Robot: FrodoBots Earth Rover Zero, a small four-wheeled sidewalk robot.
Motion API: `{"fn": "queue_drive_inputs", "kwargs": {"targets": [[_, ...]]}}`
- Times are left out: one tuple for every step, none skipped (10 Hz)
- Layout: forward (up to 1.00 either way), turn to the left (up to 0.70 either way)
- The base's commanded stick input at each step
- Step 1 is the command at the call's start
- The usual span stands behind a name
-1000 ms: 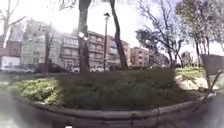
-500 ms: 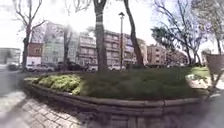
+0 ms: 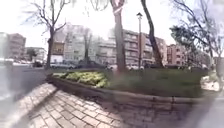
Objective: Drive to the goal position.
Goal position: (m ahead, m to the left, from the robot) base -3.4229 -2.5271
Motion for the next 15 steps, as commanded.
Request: {"fn": "queue_drive_inputs", "kwargs": {"targets": [[-0.70,0.35],[-0.70,0.35],[-0.70,0.35],[-0.70,0.35],[-0.70,0.35],[-0.70,0.35],[-0.70,0.35],[-0.70,0.35],[-0.70,0.35],[-0.70,0.35],[-0.70,0.35],[-0.70,0.35],[-0.70,0.35],[-0.70,0.35],[-0.70,0.35]]}}
